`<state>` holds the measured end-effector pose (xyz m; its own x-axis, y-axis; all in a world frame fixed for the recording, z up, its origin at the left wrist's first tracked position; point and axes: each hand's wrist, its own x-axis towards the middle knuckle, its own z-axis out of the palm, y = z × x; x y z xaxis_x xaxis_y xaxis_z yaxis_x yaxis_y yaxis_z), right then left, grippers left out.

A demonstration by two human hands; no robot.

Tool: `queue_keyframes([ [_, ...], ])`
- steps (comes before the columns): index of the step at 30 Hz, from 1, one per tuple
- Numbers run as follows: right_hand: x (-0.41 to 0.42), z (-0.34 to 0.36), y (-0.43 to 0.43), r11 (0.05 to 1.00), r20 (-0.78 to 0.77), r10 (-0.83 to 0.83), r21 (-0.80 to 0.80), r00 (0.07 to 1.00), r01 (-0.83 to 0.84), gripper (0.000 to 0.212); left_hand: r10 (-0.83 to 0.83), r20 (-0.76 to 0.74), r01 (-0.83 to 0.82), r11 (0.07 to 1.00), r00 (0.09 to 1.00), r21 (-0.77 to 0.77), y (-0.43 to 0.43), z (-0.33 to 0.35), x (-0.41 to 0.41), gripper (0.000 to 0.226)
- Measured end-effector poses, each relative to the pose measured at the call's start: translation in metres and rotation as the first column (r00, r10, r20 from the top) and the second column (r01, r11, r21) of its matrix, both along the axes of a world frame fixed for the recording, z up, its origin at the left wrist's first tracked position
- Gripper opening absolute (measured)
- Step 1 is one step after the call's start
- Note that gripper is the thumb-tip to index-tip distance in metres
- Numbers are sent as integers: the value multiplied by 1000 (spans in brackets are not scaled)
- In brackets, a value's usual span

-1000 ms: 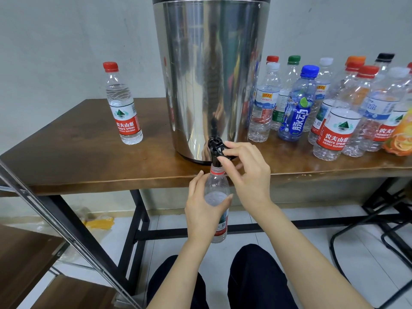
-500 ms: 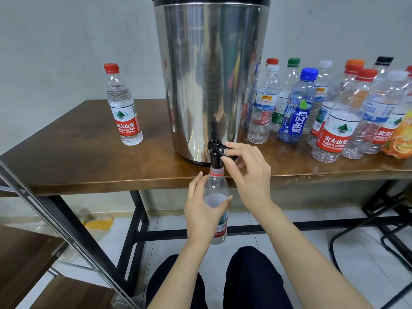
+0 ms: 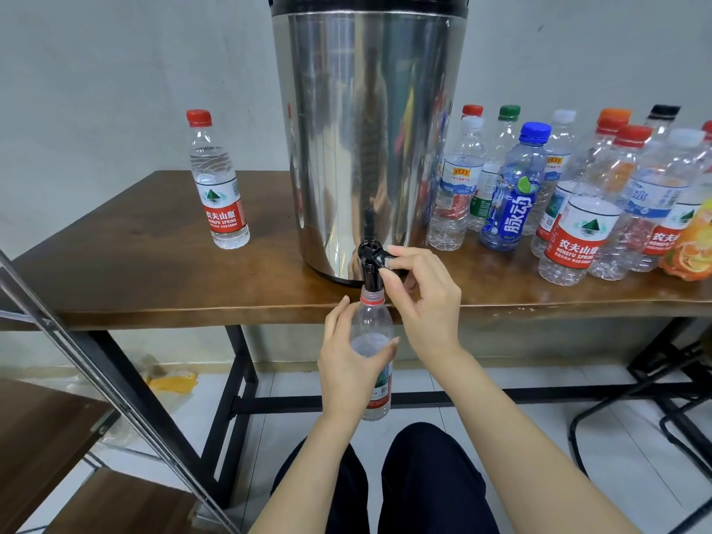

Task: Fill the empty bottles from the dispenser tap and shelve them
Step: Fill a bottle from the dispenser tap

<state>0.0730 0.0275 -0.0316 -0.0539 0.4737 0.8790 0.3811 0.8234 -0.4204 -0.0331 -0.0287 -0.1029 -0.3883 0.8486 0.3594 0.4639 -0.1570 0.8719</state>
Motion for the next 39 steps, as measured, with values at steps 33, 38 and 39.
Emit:
queue_keyframes([
  [33, -6, -5, 1, 999, -25, -1, -44, 1000, 0, 18, -5, -14, 5, 1000, 1000, 4, 3, 1, -8, 77],
  [38, -4, -1, -2, 996, -20, 11, -87, 1000, -13, 17, -18, 16, 18, 1000, 1000, -3, 2, 5, -7, 75],
  [39, -4, 0, -3, 996, -21, 14, -92, 1000, -16, 18, -16, 16, 16, 1000, 1000, -3, 2, 7, -7, 75],
])
